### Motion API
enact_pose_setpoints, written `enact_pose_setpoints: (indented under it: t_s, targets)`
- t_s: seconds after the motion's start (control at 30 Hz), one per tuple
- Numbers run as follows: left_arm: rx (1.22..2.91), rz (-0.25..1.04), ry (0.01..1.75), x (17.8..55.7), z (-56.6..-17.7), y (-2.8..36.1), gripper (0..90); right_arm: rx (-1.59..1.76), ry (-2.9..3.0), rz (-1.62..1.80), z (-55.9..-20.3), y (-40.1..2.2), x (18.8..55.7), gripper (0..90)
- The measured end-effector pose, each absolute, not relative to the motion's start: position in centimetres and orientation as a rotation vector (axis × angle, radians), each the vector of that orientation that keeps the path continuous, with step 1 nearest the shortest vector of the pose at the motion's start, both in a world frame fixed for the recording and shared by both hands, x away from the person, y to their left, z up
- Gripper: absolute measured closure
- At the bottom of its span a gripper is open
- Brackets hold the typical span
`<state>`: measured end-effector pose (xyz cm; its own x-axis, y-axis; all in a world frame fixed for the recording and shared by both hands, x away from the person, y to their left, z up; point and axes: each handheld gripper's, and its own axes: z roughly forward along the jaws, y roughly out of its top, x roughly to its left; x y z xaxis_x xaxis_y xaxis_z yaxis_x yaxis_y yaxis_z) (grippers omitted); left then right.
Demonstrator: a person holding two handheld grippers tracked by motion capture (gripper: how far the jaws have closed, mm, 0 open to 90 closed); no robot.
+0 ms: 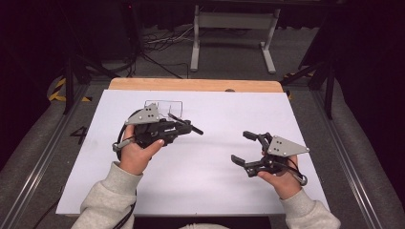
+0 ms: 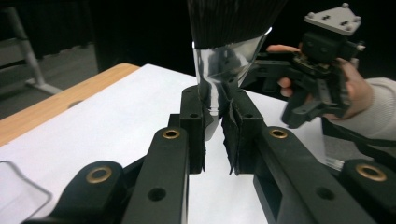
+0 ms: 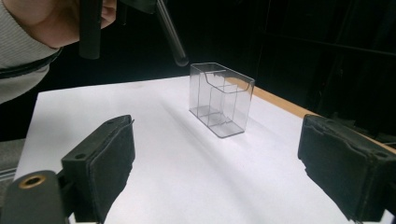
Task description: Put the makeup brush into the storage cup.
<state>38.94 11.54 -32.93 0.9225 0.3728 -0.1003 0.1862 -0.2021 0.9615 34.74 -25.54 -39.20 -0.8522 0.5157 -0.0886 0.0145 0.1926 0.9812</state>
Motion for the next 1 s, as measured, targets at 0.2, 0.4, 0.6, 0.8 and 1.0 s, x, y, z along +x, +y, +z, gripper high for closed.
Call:
enact_pose_setpoints:
  t_s: [0.2,0.4,0.6,0.8,1.0]
  targets:
    - [1.792,0.250,0.474,39.6,-32.5,11.9,79.0,0.544,2.062,1.654,-39.9,-26.2,34.8,0.6]
    - [1.786,0.306,0.559,39.9,-32.3,12.1,79.0,0.625,2.059,1.666,-40.8,-26.5,34.9,0.0]
    - [1.787,0.367,0.609,40.3,-32.2,12.4,79.0,0.631,2.068,1.650,-41.4,-26.7,34.7,0.0]
    - [1.766,0.392,0.670,40.6,-32.4,13.0,79.0,0.663,2.037,1.636,-41.7,-27.1,34.6,0.0]
    - [1.745,0.427,0.722,41.0,-32.5,13.5,78.9,0.694,2.013,1.640,-42.2,-27.9,34.6,0.0]
